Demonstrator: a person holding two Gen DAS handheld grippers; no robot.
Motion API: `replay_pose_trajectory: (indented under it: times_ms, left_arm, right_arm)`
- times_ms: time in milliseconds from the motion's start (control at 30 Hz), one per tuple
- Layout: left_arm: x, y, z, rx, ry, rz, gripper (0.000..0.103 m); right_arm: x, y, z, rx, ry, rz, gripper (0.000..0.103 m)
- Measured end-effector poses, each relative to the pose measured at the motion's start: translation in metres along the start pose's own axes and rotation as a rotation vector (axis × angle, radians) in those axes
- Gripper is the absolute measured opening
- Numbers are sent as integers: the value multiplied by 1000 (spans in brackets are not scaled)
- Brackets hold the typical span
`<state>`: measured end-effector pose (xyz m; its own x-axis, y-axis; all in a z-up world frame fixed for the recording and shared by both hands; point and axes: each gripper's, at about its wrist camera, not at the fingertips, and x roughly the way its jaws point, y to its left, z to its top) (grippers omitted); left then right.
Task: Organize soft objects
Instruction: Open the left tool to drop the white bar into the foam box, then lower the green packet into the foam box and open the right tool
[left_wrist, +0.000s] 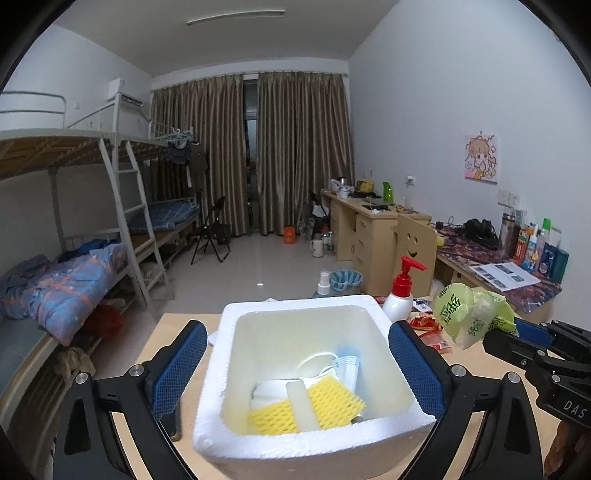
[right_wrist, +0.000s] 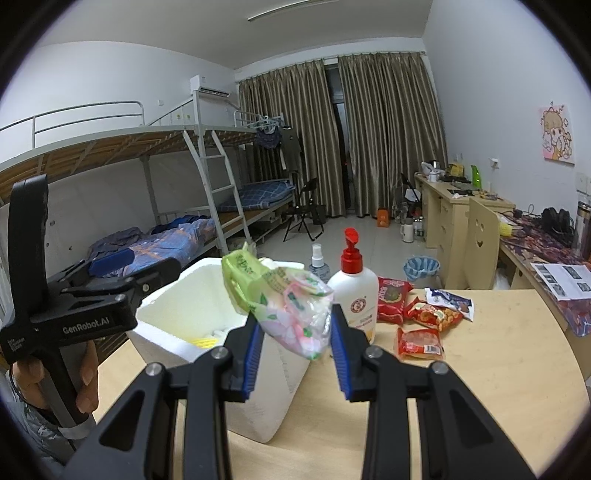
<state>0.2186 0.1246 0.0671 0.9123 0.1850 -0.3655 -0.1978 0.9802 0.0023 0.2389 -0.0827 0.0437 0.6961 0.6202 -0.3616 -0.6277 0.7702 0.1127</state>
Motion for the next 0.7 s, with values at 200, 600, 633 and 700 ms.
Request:
replay_pose_trajectory:
  times_ms: [200, 600, 633, 700]
  left_arm:
    - [-16, 9, -3, -4, -15, 40, 99]
    - [-55, 36, -16, -25, -39, 133, 101]
    - [-57, 39, -17, -27, -41, 141, 101]
    - [-61, 45, -18, -35, -43, 155, 102]
  right_arm:
    - [-1, 12, 1, -15, 3, 14, 39]
    - [9, 43, 6, -64, 9, 76, 39]
    - [11, 44, 6, -66, 11, 80, 39]
    - [15, 48, 7, -68, 14, 88, 39]
